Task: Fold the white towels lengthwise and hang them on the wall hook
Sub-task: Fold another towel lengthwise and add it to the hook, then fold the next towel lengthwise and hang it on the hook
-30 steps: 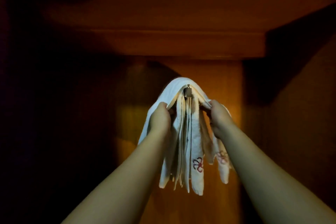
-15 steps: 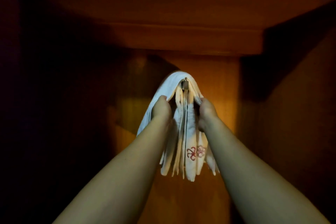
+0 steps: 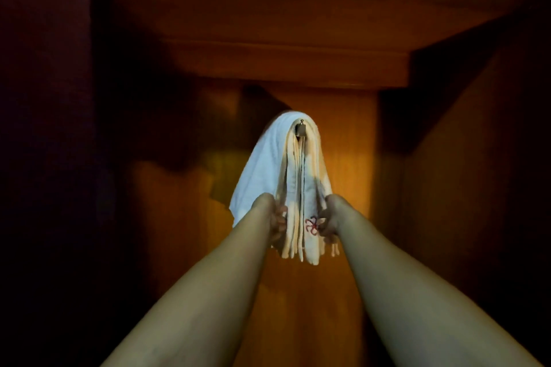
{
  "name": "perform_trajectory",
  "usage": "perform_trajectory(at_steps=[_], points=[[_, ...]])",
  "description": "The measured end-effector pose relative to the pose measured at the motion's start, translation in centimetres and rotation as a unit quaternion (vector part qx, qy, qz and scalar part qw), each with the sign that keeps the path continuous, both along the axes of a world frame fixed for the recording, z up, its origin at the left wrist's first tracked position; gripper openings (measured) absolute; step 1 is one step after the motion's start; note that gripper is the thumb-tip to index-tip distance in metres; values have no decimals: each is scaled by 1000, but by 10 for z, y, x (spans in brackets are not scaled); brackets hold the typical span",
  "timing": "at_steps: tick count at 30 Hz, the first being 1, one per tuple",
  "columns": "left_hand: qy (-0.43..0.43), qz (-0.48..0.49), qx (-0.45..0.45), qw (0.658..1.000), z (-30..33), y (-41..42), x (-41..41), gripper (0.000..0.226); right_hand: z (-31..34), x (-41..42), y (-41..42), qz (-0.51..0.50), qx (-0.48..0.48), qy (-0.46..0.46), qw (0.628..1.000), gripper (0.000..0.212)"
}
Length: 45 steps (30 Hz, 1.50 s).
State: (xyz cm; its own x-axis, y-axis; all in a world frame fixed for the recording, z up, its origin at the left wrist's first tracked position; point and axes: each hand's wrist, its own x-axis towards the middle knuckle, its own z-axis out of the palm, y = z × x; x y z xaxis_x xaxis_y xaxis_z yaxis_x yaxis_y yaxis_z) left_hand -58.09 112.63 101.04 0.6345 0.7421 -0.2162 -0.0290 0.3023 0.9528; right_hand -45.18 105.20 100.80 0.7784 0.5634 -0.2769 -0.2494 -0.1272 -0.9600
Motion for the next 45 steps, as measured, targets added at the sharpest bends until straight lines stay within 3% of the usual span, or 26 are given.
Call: perform_trajectory(at_steps=[3, 7, 11, 14, 17, 21, 25, 29, 34, 38, 45], points=[[53, -76, 2, 996, -31, 12, -22, 46, -23, -19, -23, 20, -78, -40, 996, 64], [98, -105, 64, 988, -59, 5, -69, 40, -39, -55, -62, 22, -103, -98, 990, 45], [152, -81, 182, 968, -87, -17, -115, 37, -63, -93, -104, 23, -162, -157, 974, 31], [216, -96, 313, 920, -105, -42, -144, 36, -91, -121, -143, 34, -216, -215, 952, 27], [261, -171, 419, 853, -125, -79, -165, 36, -124, -148, -191, 52, -283, -293, 912, 32], [281, -278, 491, 776, -164, -132, -177, 41, -180, -184, -271, 73, -376, -363, 849, 40], [271, -341, 504, 746, -215, -192, -182, 50, -242, -205, -352, 83, -445, -357, 817, 49], [266, -445, 506, 690, -273, -258, -167, 49, -308, -218, -437, 75, -502, -335, 794, 47], [276, -499, 524, 633, -327, -364, -116, 50, -382, -219, -550, 36, -521, -244, 817, 49], [280, -546, 542, 575, -367, -452, -62, 55, -423, -207, -644, 20, -551, -194, 812, 50], [266, -602, 517, 547, -413, -587, -4, 45, -464, -192, -774, -48, -554, -105, 824, 47]])
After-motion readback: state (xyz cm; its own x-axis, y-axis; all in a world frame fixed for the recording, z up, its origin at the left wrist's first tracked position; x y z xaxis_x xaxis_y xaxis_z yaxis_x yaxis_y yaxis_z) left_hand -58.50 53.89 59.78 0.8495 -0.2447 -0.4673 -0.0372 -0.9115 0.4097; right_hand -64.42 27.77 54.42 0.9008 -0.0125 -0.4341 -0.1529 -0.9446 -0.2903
